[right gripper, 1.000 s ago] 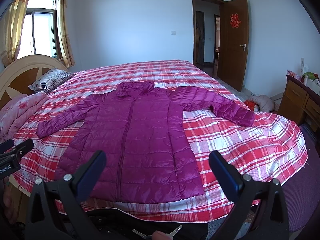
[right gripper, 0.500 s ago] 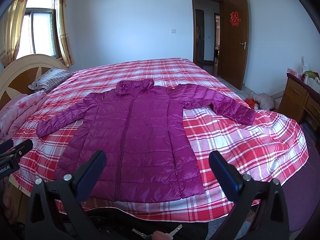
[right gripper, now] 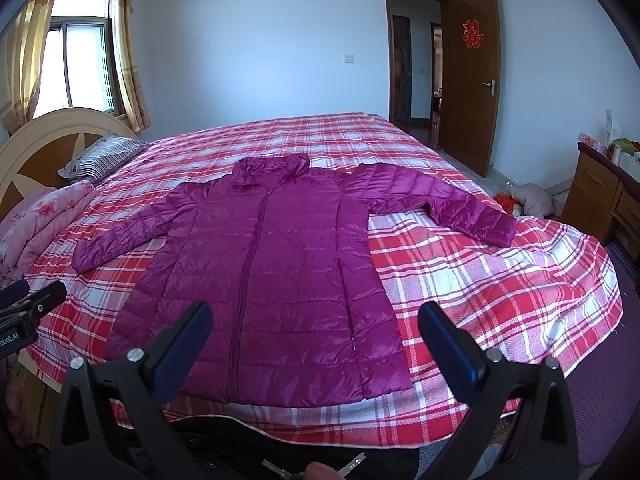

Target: Fold large clothes

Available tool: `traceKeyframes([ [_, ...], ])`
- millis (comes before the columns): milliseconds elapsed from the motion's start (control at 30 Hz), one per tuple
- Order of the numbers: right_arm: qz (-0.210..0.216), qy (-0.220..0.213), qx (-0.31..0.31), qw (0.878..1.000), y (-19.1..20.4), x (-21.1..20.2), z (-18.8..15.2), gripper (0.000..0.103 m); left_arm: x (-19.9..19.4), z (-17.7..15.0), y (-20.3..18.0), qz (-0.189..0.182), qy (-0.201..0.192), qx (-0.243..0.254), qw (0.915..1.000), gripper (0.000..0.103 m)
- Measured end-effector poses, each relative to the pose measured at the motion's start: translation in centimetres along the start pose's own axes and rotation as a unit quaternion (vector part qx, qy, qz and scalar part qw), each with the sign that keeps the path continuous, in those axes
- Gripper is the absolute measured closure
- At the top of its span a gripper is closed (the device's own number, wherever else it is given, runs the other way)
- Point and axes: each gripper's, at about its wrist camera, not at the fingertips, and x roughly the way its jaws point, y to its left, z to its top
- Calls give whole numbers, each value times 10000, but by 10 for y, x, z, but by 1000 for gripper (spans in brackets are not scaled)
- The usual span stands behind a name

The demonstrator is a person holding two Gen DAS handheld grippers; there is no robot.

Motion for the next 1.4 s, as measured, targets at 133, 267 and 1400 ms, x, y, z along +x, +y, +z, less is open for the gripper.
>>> traceKeyframes([
  [133, 4, 53, 30, 10000, -20, 26, -1, 0, 27, 5, 4, -22, 145, 79, 9999, 1],
  [267, -144, 172, 430, 9988, -64, 68, 1, 0, 60, 19, 17, 49, 211, 24, 9998, 1],
  [1400, -2436, 898, 1452, 9547, -303, 203, 92, 91, 309, 72, 22, 1033, 450, -11, 9936, 1],
])
